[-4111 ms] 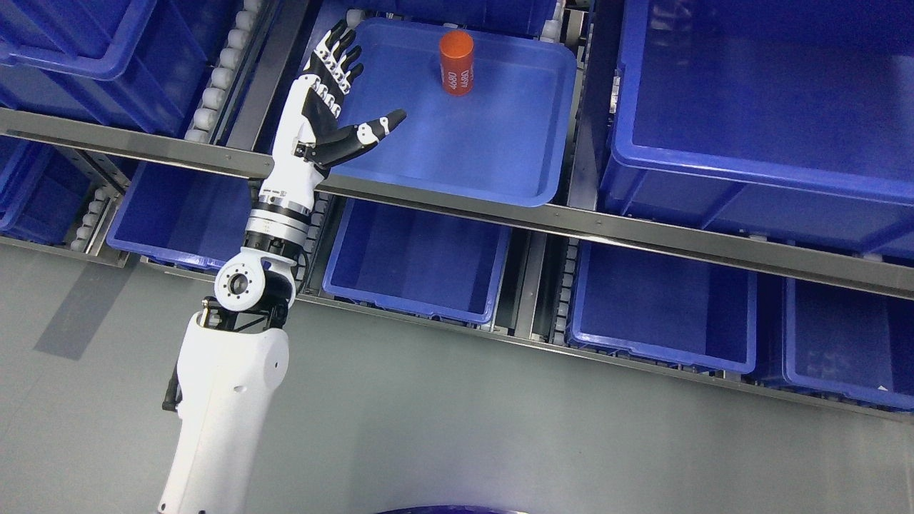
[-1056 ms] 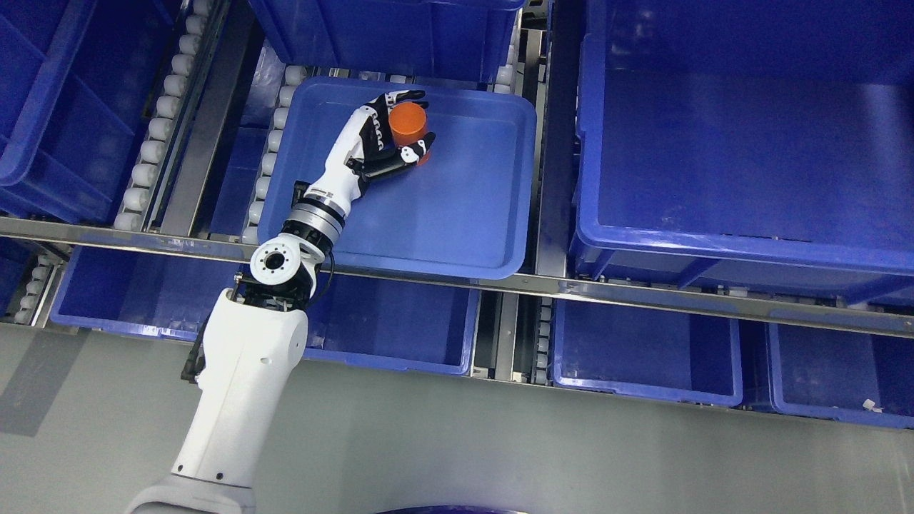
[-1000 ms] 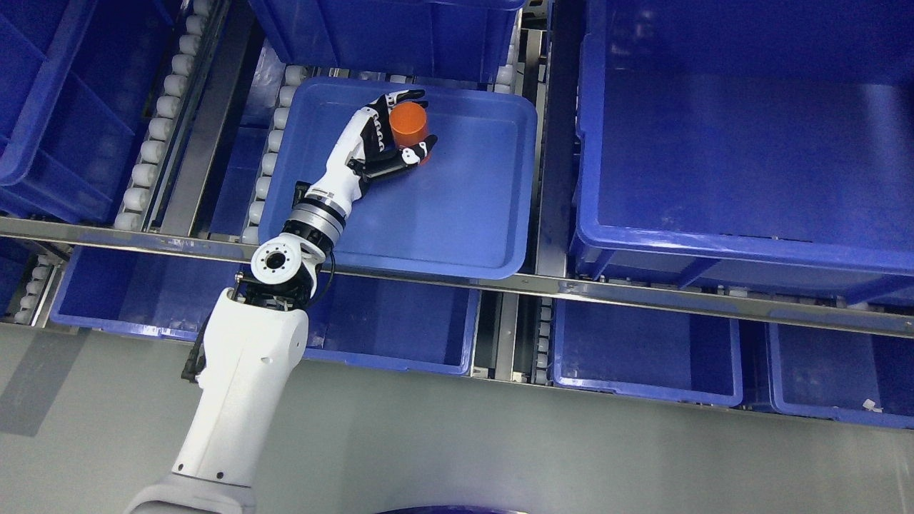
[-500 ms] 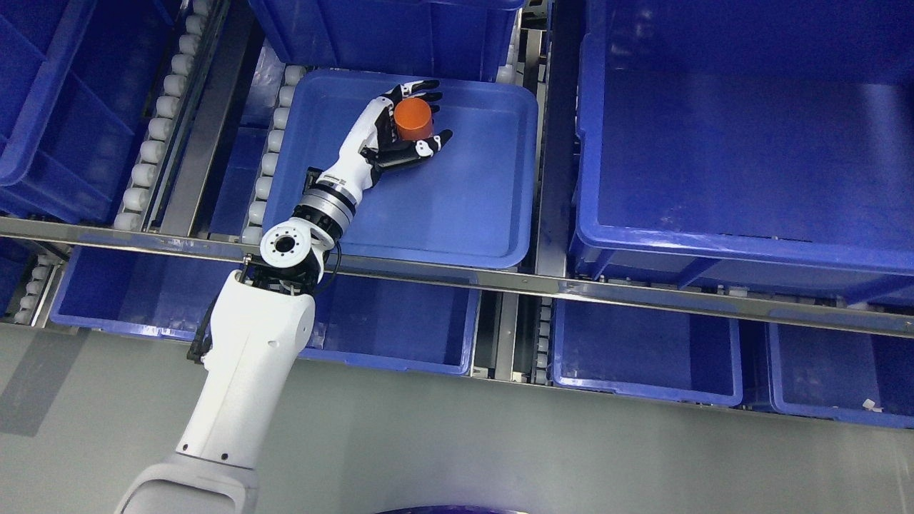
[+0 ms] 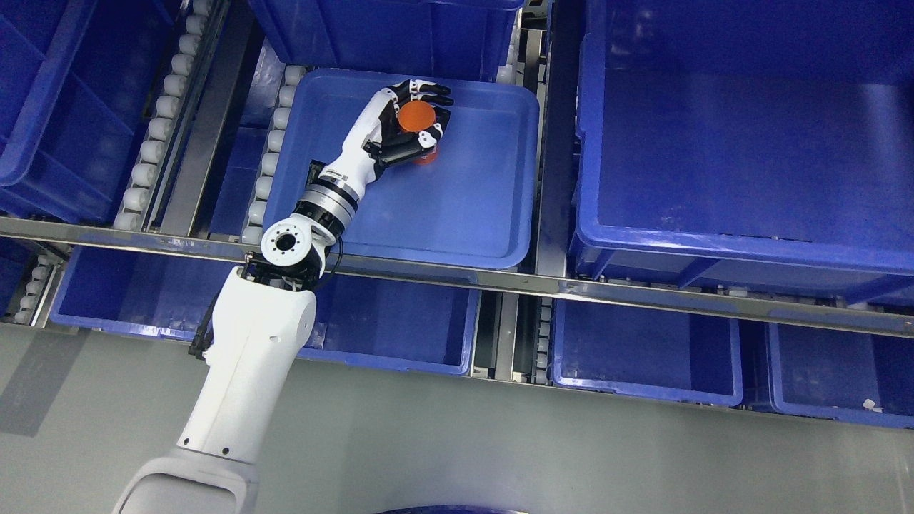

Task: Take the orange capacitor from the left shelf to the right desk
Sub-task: 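Close the left hand fingers around the orange capacitor, then lift the capacitor up out of the blue tray with the left hand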

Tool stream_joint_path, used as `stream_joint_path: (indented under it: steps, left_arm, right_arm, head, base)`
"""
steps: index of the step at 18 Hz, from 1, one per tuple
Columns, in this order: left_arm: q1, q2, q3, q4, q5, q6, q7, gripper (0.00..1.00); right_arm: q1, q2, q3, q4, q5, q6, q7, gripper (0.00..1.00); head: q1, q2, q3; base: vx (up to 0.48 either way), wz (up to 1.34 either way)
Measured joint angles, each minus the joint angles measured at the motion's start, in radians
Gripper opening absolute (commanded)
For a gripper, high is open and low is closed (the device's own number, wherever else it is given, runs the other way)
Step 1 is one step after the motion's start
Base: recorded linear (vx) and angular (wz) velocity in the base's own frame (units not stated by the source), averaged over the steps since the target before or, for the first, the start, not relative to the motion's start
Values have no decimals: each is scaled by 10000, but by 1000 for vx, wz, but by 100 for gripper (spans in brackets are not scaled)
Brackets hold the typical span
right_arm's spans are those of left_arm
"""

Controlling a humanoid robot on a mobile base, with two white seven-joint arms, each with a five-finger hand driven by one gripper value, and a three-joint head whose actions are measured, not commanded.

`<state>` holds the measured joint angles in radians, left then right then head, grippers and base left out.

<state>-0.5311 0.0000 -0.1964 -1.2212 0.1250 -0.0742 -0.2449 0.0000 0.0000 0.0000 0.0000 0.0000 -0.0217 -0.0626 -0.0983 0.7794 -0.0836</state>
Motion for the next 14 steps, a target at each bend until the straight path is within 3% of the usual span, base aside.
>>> stream_joint_path:
  steps: [8,14]
  left_arm:
    - [204,0,150,8,130,-876,-3,0]
    - [284,0,287,-840,1032,-1094,81,1]
  right_arm:
    - [0,0,0,0,0,2,0,100]
    - [0,0,0,0,0,3,0,100]
  head:
    - [0,0,0]
    - [0,0,0]
  base:
    - [0,0]
    - [0,0]
